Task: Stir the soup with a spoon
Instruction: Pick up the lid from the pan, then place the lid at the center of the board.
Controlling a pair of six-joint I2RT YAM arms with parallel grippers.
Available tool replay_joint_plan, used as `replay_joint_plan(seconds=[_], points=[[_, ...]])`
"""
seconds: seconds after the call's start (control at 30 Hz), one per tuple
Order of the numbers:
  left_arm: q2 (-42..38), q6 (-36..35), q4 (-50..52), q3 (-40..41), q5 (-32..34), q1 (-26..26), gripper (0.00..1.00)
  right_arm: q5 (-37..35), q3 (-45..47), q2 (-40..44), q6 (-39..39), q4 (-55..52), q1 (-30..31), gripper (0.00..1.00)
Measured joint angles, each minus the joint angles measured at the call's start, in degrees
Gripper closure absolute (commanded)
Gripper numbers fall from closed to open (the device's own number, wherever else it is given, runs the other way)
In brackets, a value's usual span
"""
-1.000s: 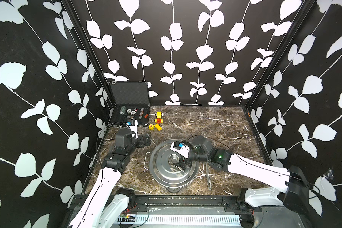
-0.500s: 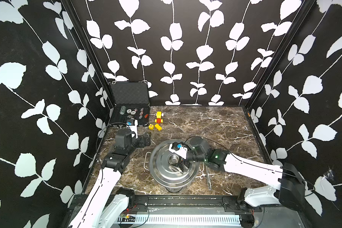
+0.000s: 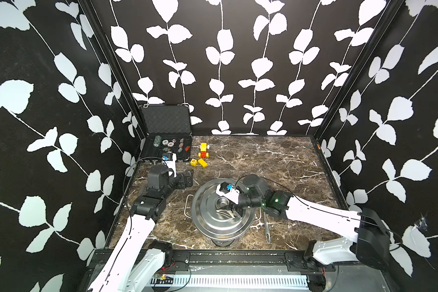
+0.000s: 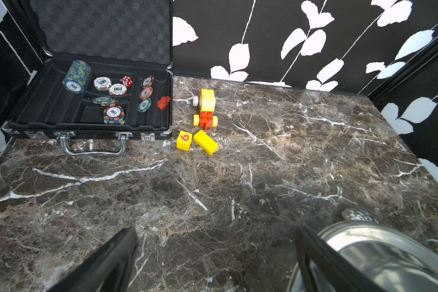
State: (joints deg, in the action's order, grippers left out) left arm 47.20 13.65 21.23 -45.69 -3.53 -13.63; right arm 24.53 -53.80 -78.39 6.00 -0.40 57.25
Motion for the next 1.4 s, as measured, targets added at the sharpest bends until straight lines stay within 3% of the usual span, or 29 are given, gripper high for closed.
replay_joint_plan(seconds=[0.3,0.5,0.87,1.07,1.27,1.4], points=[[0.0,0.0,0.22,0.0,0.5,0.0,0.01,0.28,-0.09,0.61,-2.8,0.63,-0.09,0.54],[-0.42,0.04,2.14,0.0,4.61,0.0,0.01,-1.05,-1.31,2.27,-4.55,0.79,-0.61,0.55],[-5.16,0.07,4.2,0.0,13.11,0.0,0.01,-13.68,-1.84,11.91,-7.17,-0.04,-8.24,0.57],[-4.85,0.07,4.17,0.0,12.96,0.0,0.01,-23.76,0.7,19.3,-9.7,-2.29,-21.59,0.58],[-3.91,0.22,4.11,0.0,10.8,0.0,0.01,-30.27,13.35,23.5,-13.88,-1.49,-39.93,0.58],[-3.8,0.31,3.5,0.0,9.01,0.0,0.01,-32.15,21.03,21.97,-16.87,-0.15,-46.4,0.58]])
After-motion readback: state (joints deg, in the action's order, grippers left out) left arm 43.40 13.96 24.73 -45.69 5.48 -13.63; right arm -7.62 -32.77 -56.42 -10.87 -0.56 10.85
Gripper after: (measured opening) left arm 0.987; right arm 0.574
